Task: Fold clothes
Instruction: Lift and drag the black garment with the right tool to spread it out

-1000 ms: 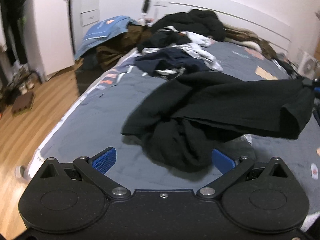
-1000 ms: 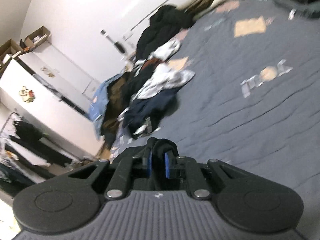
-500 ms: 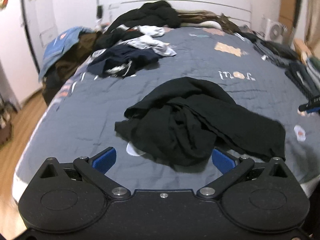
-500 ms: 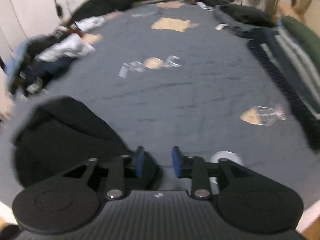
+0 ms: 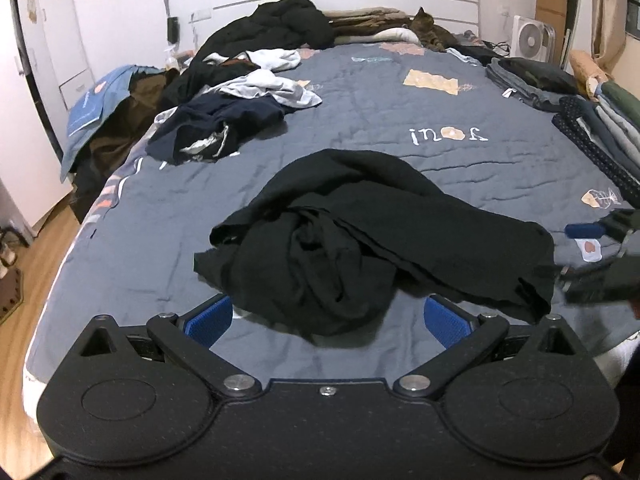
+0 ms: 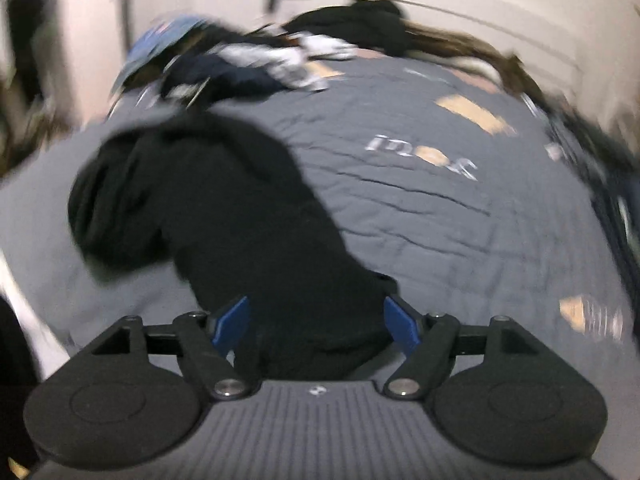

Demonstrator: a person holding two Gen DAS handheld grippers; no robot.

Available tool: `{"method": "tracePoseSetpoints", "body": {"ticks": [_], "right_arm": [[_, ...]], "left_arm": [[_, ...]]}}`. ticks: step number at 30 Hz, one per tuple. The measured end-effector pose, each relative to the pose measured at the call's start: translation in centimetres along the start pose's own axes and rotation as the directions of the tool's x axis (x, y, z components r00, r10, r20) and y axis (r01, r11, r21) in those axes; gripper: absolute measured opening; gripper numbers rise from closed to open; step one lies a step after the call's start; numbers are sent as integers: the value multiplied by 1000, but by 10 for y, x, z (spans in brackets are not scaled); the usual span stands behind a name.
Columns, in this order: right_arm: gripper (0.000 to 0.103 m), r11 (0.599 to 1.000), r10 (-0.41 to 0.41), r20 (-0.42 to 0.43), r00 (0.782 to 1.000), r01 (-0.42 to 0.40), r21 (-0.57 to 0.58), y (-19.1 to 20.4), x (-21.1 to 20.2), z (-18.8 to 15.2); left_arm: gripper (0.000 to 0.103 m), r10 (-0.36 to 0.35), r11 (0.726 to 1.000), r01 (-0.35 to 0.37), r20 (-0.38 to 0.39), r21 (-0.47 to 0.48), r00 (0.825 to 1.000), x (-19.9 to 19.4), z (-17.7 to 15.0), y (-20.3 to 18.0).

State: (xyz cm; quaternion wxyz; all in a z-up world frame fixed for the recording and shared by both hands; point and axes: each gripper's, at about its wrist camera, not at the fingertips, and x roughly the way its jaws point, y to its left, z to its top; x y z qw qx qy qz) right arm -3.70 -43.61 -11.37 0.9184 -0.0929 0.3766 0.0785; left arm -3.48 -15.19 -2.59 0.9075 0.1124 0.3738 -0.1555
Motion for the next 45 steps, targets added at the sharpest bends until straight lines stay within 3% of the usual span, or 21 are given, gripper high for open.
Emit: {"method": "tracePoseSetpoints", "body": {"ticks": [3, 7, 10, 13, 17, 23, 28, 31, 34, 36, 38, 41, 45], "right_arm": [[74, 987, -10, -31, 999, 5, -159, 18, 16, -4], [74, 971, -40, -48, 998, 27, -236, 25, 25, -14], [74, 961, -62, -52, 997, 45, -273, 28, 34, -22], [74, 979, -42, -14, 999, 38, -201, 20, 35, -30], [74, 993, -29, 38, 999, 33, -110, 14, 36, -38], [75, 997, -6, 48, 999, 10, -77, 8, 35, -39], [75, 998, 13, 44, 999, -10, -60, 6, 37, -38], [75, 999, 27, 46, 999, -24, -45, 4, 36, -39], [75, 998, 38, 53, 998, -35, -53, 4, 32, -37], [74, 998, 45, 59, 997, -42, -48, 3, 30, -37], [74, 998, 55, 62, 997, -53, -30, 0, 28, -37], [74, 998, 69, 58, 996, -69, 5, -7, 28, -37], [74, 997, 83, 54, 995, -83, 2, -7, 30, -38]], "left_arm": [[103, 30, 999, -30, -17, 24, 999, 2, -2, -6], [103, 24, 999, -23, -21, 29, 999, 6, -3, -12], [103, 109, 981, -111, 26, 161, 994, 10, -5, -31], [103, 155, 951, -165, 59, 261, 986, 17, -6, -46], [103, 121, 949, -128, 42, 287, 992, 28, -6, -49], [103, 215, 927, -196, -23, 319, 976, 51, 5, -44], [103, 166, 957, -142, -79, 252, 983, 61, 30, -17], [103, 100, 969, -75, -94, 237, 991, 66, 51, -4], [102, 69, 949, -47, -61, 313, 996, 73, 63, -4], [101, 94, 919, -82, -12, 384, 996, 81, 66, -7], [84, 83, 914, -69, -16, 399, 996, 93, 69, -7], [79, 40, 910, -19, -43, 413, 998, 111, 70, -7], [79, 43, 853, -18, -36, 522, 998, 128, 61, -19]]}}
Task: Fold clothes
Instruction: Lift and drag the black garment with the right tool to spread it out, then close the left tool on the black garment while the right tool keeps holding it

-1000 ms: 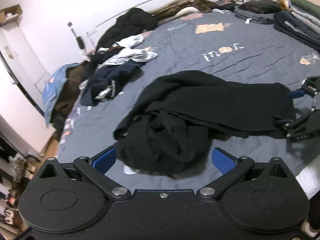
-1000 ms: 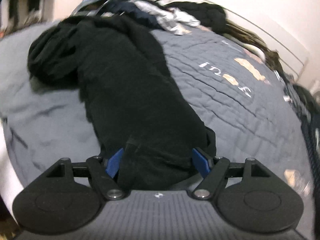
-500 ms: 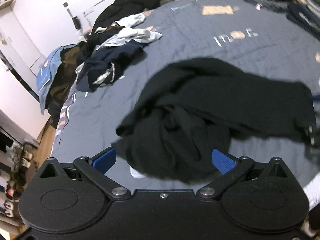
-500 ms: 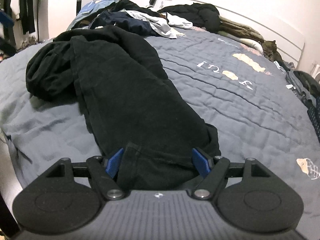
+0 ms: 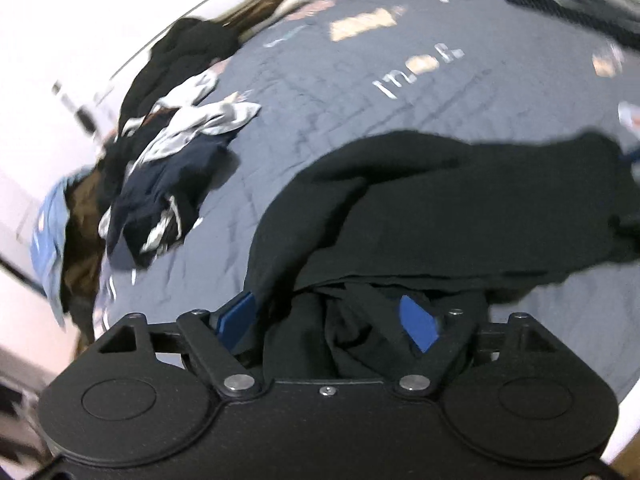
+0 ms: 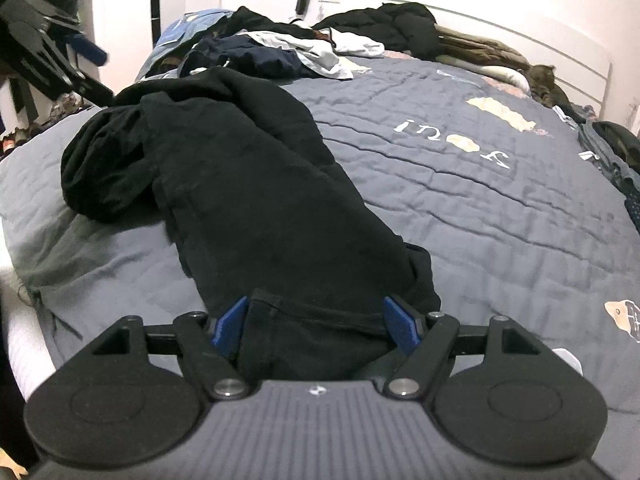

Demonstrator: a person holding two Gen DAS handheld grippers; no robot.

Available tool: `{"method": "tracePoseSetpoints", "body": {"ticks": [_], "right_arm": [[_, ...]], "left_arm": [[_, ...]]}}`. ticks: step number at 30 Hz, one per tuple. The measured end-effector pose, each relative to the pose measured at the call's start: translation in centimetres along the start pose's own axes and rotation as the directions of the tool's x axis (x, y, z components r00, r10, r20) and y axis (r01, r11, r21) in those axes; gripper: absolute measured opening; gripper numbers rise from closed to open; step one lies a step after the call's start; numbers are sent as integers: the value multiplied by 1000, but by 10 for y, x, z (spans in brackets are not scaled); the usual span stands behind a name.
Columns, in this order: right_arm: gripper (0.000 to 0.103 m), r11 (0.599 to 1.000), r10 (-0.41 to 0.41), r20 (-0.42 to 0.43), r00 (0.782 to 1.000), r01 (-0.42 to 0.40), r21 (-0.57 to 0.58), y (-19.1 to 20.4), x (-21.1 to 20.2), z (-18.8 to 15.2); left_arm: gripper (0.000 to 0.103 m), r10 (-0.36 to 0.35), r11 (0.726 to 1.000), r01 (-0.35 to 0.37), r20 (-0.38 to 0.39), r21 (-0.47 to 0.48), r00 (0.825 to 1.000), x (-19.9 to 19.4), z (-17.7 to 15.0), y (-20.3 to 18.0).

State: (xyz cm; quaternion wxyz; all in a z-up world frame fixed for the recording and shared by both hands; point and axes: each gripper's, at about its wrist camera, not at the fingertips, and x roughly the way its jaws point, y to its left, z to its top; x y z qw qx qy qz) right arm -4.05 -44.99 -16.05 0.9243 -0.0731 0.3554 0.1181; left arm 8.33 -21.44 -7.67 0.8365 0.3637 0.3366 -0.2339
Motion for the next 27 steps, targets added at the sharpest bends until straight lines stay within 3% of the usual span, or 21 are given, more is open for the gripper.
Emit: {"method": "tracePoseSetpoints", "body": {"ticks": [3, 4, 5, 6, 8, 12, 15, 19, 22, 24, 25, 27], "right_arm": [[69, 999, 12, -8, 1000, -13, -30, 4, 3, -1], [62, 999, 15, -16, 1000, -16, -30, 4, 4, -1], [47, 1000, 20, -16, 1000, -20, -20, 4, 4, 0], [39, 1000, 24, -16, 1000, -24, -11, 4, 3, 0], [6, 999, 32, -6, 999, -31, 29, 0, 1, 3], [4, 980, 106, -3, 994, -104, 167, -19, -3, 7], [3, 962, 142, 12, 990, -141, 234, -30, -9, 8], [3, 889, 225, 98, 969, -246, 386, -54, -21, 11], [3, 894, 206, 110, 972, -233, 383, -58, -25, 10], [3, 890, 194, 105, 975, -220, 400, -60, -23, 8], [3, 877, 197, 116, 974, -227, 424, -64, -24, 8], [3, 842, 220, 151, 964, -266, 470, -73, -27, 8]], "left_arm": [[79, -19, 999, 18, 10, 41, 1000, 9, 1, -6], [79, -19, 998, 19, 9, 55, 1000, 12, 1, -7], [79, -15, 997, 14, 8, 70, 1000, 14, 2, -10], [79, -13, 996, 12, 13, 84, 1000, 16, 2, -11], [79, -22, 995, 19, 30, 96, 999, 16, 1, -14], [79, -55, 986, 46, 53, 160, 997, 15, -4, -22], [79, -54, 964, 36, 60, 262, 997, 18, -9, -36], [80, -33, 910, -13, 103, 415, 994, 22, -14, -62], [80, -2, 853, -64, 126, 518, 992, 33, -17, -79], [78, -13, 835, -51, 112, 547, 994, 43, -18, -86], [70, -19, 828, -42, 104, 559, 994, 48, -19, -88], [41, -28, 835, -36, 107, 549, 994, 54, -15, -89]]}}
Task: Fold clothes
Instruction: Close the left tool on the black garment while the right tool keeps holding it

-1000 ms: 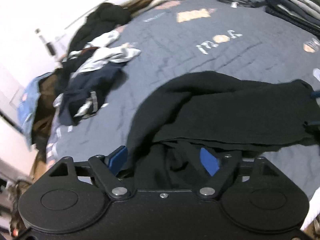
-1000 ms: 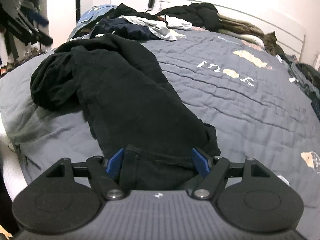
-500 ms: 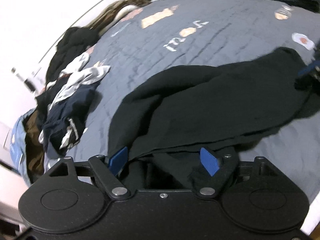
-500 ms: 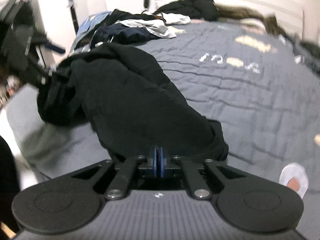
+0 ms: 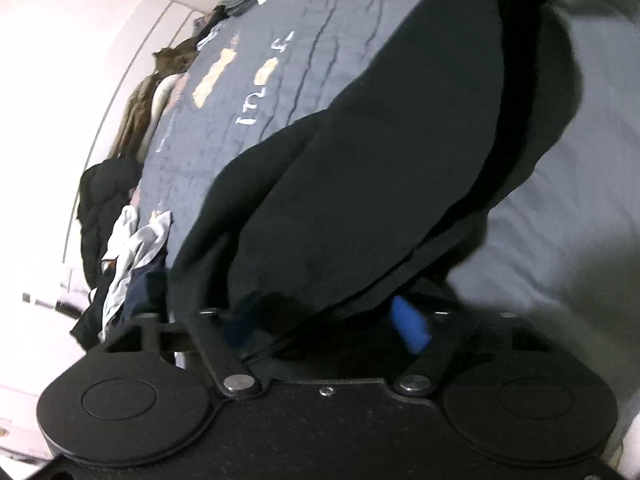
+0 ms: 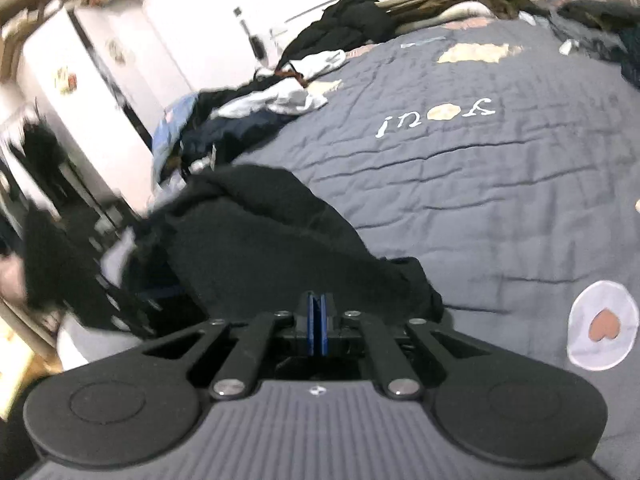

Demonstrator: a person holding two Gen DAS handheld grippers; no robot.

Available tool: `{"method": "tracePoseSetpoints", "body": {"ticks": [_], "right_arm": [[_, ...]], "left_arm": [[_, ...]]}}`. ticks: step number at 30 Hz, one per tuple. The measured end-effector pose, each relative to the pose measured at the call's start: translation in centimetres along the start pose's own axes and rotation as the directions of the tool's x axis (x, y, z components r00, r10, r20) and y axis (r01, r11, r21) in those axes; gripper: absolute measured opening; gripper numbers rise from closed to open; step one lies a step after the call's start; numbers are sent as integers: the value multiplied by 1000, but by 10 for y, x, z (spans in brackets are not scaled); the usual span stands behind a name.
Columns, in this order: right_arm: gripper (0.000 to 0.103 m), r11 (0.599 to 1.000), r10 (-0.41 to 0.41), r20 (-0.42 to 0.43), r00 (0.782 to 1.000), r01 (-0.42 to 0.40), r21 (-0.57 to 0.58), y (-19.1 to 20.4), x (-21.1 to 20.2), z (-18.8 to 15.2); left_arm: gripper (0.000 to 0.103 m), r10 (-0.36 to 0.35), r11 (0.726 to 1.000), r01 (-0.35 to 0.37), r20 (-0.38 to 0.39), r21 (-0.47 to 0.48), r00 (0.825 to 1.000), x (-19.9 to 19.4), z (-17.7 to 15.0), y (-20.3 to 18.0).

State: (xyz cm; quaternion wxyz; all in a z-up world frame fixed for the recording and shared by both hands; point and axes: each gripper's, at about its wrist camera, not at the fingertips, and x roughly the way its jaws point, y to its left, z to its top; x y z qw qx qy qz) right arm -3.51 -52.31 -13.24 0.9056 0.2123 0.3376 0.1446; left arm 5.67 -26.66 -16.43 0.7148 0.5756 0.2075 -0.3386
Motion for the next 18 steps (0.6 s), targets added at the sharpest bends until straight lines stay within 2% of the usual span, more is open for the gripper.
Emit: {"method": "tracePoseSetpoints", "body": {"ticks": [1, 2, 5, 7, 8, 9, 10, 11, 13, 15, 16, 17, 18], "right_arm": [[3, 999, 16, 9, 1000, -16, 28, -3, -2, 2], [3, 998, 28, 17, 999, -29, 53, -6, -4, 3], [3, 994, 38, 30, 999, -41, 100, -12, -7, 5], [3, 989, 56, 44, 997, -62, 138, -18, -10, 7], [3, 987, 62, 50, 997, -69, 148, -19, -11, 7], [3, 988, 56, 52, 997, -63, 142, -19, -12, 7], [3, 989, 50, 54, 997, -57, 136, -18, -13, 8], [3, 991, 41, 52, 998, -47, 125, -17, -13, 7], [3, 997, 4, 27, 1000, -7, 80, -13, -10, 6], [3, 999, -26, 5, 1000, 25, 38, -9, -7, 3], [3, 999, -27, 1, 1000, 27, 32, -9, -6, 3], [3, 999, -28, -4, 1000, 28, 26, -8, -5, 3], [3, 999, -28, -6, 1000, 28, 23, -8, -4, 3]], "left_arm": [[23, 0, 1000, 0, 6, -14, 1000, 2, 2, 1], [15, -1, 999, 2, 11, -35, 1000, 4, 4, 4], [14, 3, 996, -1, 27, -88, 1000, 6, 8, 15], [18, 36, 998, -34, 25, -56, 999, 8, 11, 13], [24, 47, 998, -47, 19, -29, 999, 10, 12, 9], [34, 59, 998, -59, 13, -1, 998, 11, 13, 5], [59, 75, 997, -75, 11, 27, 997, 12, 13, 0], [67, 92, 994, -93, 19, 56, 996, 12, 13, -4], [67, 121, 986, -125, 41, 106, 992, 12, 10, -11], [54, 96, 992, -99, 42, 83, 995, 15, 9, -8], [25, 57, 997, -58, 32, 41, 998, 17, 10, -4], [13, 27, 1000, -27, 23, 0, 999, 18, 11, 1], [13, 15, 999, -14, 22, -38, 1000, 17, 13, 6]]}}
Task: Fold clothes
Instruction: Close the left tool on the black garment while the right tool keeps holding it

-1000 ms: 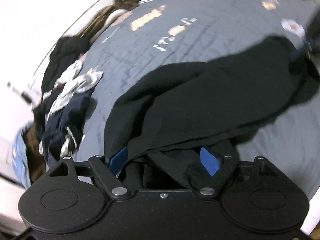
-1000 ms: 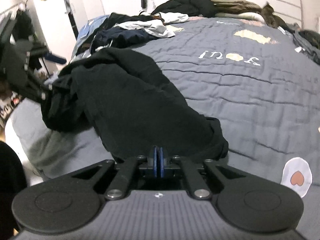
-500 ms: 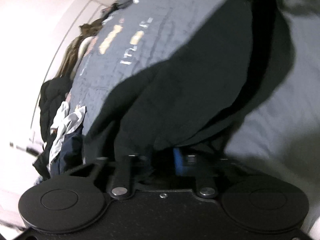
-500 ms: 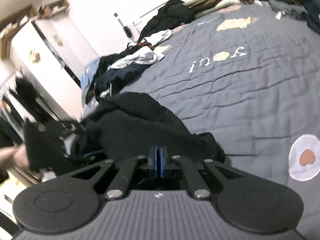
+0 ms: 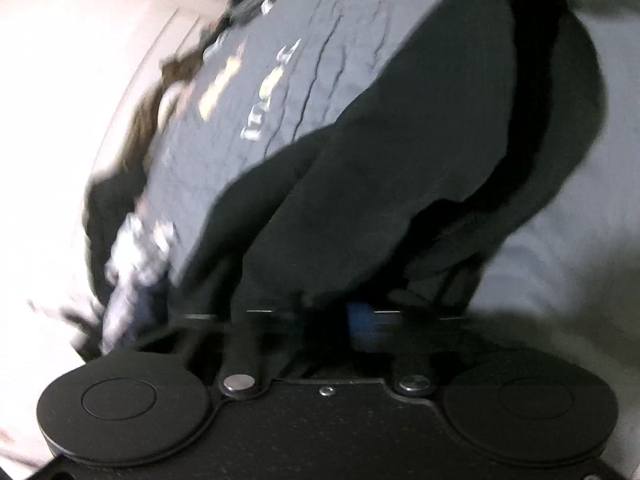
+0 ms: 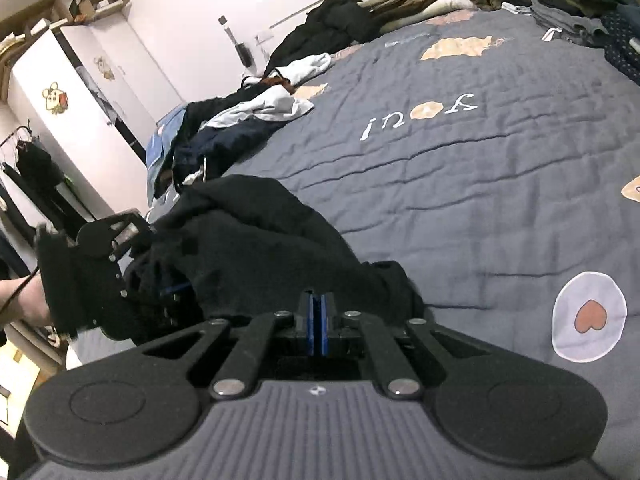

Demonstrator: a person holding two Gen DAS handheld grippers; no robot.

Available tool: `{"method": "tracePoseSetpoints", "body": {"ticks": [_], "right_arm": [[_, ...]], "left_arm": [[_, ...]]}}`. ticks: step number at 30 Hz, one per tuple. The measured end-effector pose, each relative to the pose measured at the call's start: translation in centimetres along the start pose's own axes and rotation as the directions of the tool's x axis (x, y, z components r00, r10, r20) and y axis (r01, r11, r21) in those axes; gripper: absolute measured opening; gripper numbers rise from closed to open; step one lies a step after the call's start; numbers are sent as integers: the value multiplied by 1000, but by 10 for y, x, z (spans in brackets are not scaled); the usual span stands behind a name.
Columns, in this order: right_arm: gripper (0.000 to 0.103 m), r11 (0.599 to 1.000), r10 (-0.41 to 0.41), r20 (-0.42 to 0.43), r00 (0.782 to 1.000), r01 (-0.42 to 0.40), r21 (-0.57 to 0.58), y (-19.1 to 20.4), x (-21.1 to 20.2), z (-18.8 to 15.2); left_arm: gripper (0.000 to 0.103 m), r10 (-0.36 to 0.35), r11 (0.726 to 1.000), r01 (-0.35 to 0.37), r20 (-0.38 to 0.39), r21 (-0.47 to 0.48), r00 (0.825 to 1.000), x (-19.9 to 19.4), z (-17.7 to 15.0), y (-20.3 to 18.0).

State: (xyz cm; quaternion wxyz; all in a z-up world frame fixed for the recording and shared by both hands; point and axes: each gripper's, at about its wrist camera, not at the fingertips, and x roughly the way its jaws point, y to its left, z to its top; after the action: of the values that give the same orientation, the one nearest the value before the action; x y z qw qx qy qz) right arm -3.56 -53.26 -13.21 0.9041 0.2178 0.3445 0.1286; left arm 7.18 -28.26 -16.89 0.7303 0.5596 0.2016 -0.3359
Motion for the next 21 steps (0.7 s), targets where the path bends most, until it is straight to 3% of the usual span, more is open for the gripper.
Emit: {"method": "tracePoseSetpoints", "body": {"ticks": [4, 9, 14, 17, 19, 21], "right_arm": [[3, 996, 26, 48, 999, -30, 81, -11, -9, 4], [3, 981, 63, 134, 989, -86, 173, -20, -31, 13], [3, 975, 114, 168, 979, -143, 171, -5, -54, 27], [3, 983, 140, 150, 979, -155, 96, 14, -66, 32], [3, 990, 139, 89, 986, -140, 10, 29, -72, 31], [3, 992, 98, 54, 994, -93, -86, 42, -78, 27]], "left_arm": [[8, -53, 986, 59, 45, -154, 998, -29, 7, 25], [7, -150, 933, 192, 156, -304, 976, -100, 14, 42], [7, -273, 849, 358, 257, -388, 927, -177, 7, 35], [7, -331, 777, 434, 290, -456, 898, -203, -4, 32], [7, -351, 724, 464, 306, -510, 885, -212, -11, 33], [7, -347, 701, 465, 311, -540, 885, -212, -16, 35]]}}
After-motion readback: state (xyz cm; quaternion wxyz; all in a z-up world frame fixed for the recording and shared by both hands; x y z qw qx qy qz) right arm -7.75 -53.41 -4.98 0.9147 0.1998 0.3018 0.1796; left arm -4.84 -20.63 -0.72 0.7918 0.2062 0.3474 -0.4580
